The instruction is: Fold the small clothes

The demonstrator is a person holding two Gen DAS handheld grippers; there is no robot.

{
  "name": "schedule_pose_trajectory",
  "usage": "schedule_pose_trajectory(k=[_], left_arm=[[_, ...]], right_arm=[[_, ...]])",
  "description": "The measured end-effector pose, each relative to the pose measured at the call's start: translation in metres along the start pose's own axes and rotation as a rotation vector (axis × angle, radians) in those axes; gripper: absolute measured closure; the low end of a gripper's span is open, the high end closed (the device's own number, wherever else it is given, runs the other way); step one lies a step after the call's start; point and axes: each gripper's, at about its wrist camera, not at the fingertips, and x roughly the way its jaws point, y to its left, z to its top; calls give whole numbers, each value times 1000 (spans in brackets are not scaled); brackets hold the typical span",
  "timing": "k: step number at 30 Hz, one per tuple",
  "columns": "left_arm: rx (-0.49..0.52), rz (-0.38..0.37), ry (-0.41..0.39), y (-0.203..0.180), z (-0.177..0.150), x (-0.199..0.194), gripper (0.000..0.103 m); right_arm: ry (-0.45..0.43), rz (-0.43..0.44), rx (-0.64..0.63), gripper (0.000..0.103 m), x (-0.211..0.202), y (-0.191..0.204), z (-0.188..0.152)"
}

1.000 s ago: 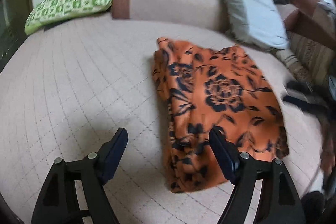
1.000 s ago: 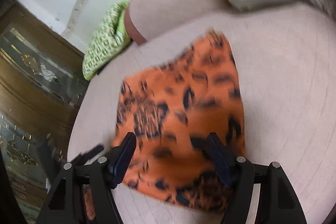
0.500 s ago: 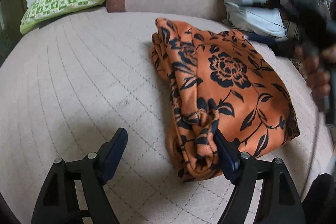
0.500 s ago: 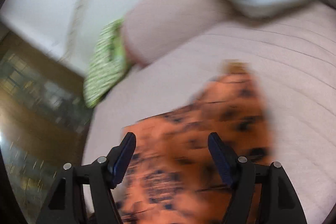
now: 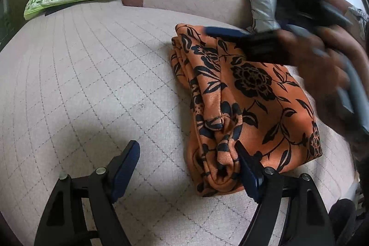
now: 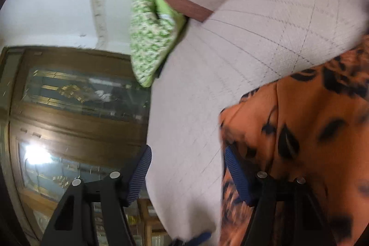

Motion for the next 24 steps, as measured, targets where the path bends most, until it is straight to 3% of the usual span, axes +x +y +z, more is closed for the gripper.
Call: schedule_pose_trajectory(k=[4,9,11,15,18,24], left_arm=[[24,21,-30,-3,-4,-14,22],[23,68,-61,-13,-2,-36,22],[9,81,-64,-18,-4,-47,22],[2,121,-80,-36,-13,-79,21],[-5,132,-99,-43,-16,-96,16],[31,146,-118,-63,-30,-128,15]], right_arm=[[-101,-120,-58,31,-72,8,-47],[-190,-527,-124,25,-134,-22,-110],[-166,-530,-123,25,-136,-34,-118],[-267,-481,-179,25,-158,17,-141],[-301,-581,-313,25,-164,57,-179],[-362,-753,-407,23,-180,71,-263]])
